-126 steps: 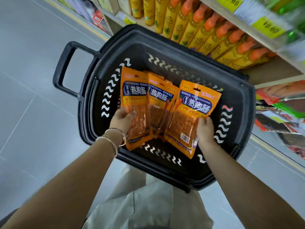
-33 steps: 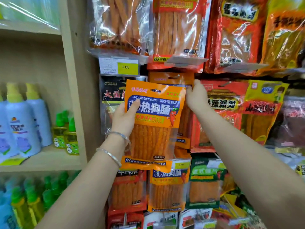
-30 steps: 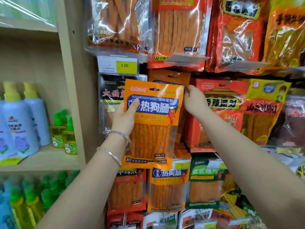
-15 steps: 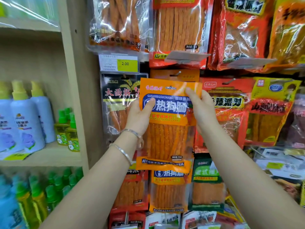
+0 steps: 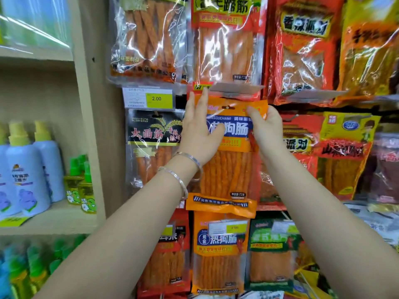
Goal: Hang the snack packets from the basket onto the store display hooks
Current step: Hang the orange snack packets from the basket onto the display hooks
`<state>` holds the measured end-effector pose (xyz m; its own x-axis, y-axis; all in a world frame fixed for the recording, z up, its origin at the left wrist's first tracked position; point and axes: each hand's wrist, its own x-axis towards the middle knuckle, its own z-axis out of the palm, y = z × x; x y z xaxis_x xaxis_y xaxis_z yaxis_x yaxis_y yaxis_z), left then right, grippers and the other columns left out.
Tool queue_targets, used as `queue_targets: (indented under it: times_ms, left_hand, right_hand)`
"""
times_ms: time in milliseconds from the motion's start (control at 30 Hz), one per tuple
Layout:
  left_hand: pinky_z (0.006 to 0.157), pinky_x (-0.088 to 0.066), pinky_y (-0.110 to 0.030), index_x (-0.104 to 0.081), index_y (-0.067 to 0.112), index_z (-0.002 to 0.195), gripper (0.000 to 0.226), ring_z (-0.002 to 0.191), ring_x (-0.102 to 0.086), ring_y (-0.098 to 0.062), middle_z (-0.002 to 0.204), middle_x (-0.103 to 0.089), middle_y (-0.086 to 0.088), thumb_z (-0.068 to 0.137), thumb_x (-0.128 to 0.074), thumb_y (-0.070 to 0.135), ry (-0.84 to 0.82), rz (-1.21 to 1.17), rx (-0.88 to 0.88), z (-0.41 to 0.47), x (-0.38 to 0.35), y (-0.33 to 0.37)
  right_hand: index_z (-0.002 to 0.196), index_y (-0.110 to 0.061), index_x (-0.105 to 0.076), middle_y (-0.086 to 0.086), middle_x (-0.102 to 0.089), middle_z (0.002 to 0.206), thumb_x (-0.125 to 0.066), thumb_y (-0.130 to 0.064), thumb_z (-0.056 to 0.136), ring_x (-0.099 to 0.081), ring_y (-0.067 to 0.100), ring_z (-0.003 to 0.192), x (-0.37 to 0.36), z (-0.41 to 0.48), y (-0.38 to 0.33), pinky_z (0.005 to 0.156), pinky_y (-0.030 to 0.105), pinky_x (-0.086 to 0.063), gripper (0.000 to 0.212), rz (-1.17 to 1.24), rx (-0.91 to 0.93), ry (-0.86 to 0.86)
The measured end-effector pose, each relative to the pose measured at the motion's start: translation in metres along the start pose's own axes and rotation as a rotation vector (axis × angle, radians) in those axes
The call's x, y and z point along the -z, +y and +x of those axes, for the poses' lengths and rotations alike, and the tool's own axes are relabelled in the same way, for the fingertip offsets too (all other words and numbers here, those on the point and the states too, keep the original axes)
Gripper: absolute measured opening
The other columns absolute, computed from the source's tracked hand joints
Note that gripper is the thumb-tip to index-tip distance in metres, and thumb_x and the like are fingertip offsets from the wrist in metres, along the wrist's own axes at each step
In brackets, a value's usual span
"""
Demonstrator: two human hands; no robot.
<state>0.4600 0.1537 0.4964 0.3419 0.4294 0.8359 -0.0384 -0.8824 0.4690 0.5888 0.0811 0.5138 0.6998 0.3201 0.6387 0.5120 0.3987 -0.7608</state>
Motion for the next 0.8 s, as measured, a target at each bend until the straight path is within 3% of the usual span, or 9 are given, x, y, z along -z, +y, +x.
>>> queue_targets:
  times_ms: [200,267,333,400,433,533,600,700,800]
  left_hand:
    - [0.108,-0.006,-0.023,-0.011,0.034,0.148,0.079,0.144,0.002,-0.012,0.158,0.003,-0.005,0.086,-0.058,0.02,0.009,-0.011,-0.025,-0.005,0.001,-0.01]
    - [0.107,-0.007,-0.023,-0.007,0.035,0.149,0.081,0.143,0.001,-0.011,0.158,0.002,-0.002,0.086,-0.058,0.022,-0.013,-0.013,-0.022,-0.006,-0.001,-0.014]
    - [0.106,-0.008,-0.022,-0.004,0.034,0.149,0.082,0.143,0.0,-0.009,0.158,0.002,0.002,0.087,-0.057,0.024,-0.045,-0.018,-0.008,-0.009,-0.006,-0.02]
    - [0.107,-0.007,-0.022,-0.003,0.031,0.149,0.083,0.143,0.0,-0.008,0.158,0.001,0.002,0.087,-0.057,0.026,-0.093,-0.003,0.013,-0.016,-0.013,-0.029]
    - [0.11,-0.007,-0.024,-0.003,0.029,0.149,0.083,0.143,0.0,-0.009,0.158,0.0,0.002,0.087,-0.057,0.026,-0.126,0.023,0.029,-0.021,-0.017,-0.035]
    - [0.117,-0.009,-0.036,0.001,0.027,0.15,0.084,0.144,0.002,-0.013,0.158,0.005,0.003,0.087,-0.056,0.03,-0.274,0.111,0.087,-0.041,-0.032,-0.055]
    - [0.117,-0.01,-0.04,0.004,0.028,0.149,0.087,0.145,0.004,-0.018,0.157,0.015,0.003,0.086,-0.057,0.033,-0.342,0.18,0.096,-0.054,-0.042,-0.068]
    - [0.115,-0.009,-0.043,0.006,0.029,0.149,0.09,0.144,0.009,-0.022,0.153,0.028,0.005,0.085,-0.056,0.035,-0.366,0.29,0.058,-0.065,-0.053,-0.083]
    - [0.115,-0.007,-0.044,0.01,0.027,0.148,0.093,0.143,0.015,-0.021,0.147,0.037,0.007,0.084,-0.056,0.036,-0.39,0.333,0.067,-0.064,-0.064,-0.091]
  right_hand:
    - [0.075,-0.019,-0.055,0.012,-0.066,0.093,-0.058,-0.022,0.089,-0.063,0.031,0.093,-0.009,0.006,0.003,0.086,0.049,-0.049,0.015,-0.106,0.012,0.027]
    - [0.082,-0.011,-0.058,0.013,-0.066,0.093,-0.058,-0.024,0.09,-0.062,0.029,0.091,-0.008,0.008,0.01,0.084,0.046,-0.049,0.015,-0.154,0.037,0.029]
    - [0.083,-0.01,-0.056,0.008,-0.062,0.082,-0.058,-0.028,0.091,-0.059,0.016,0.078,-0.005,0.009,0.017,0.074,0.037,-0.047,0.02,-0.232,0.105,0.024]
    - [0.085,-0.019,-0.048,-0.009,-0.052,0.075,-0.06,-0.031,0.091,-0.051,-0.002,0.068,-0.004,0.005,0.023,0.066,0.022,-0.042,0.018,-0.264,0.183,0.05]
    - [0.096,-0.019,-0.047,-0.01,-0.053,0.082,-0.062,-0.031,0.089,-0.053,-0.002,0.075,-0.003,0.002,0.026,0.071,0.022,-0.043,0.02,-0.268,0.201,0.065]
    - [0.133,-0.011,-0.036,0.007,-0.05,0.122,-0.067,-0.022,0.085,-0.051,0.021,0.11,0.003,-0.01,0.042,0.094,0.037,-0.044,0.059,-0.35,0.333,0.101]
    - [0.136,-0.006,-0.037,0.017,-0.044,0.124,-0.068,-0.013,0.081,-0.045,0.029,0.114,0.009,-0.02,0.056,0.098,0.041,-0.04,0.063,-0.511,0.536,0.151]
    - [0.128,-0.008,-0.053,0.024,-0.049,0.128,-0.067,-0.013,0.081,-0.045,0.037,0.121,0.018,-0.028,0.078,0.101,0.046,-0.036,0.049,-0.875,0.808,0.148]
    - [0.128,-0.014,-0.057,0.016,-0.05,0.138,-0.059,-0.016,0.087,-0.043,0.035,0.131,0.016,-0.025,0.094,0.109,0.052,-0.026,0.041,-1.187,0.835,0.009]
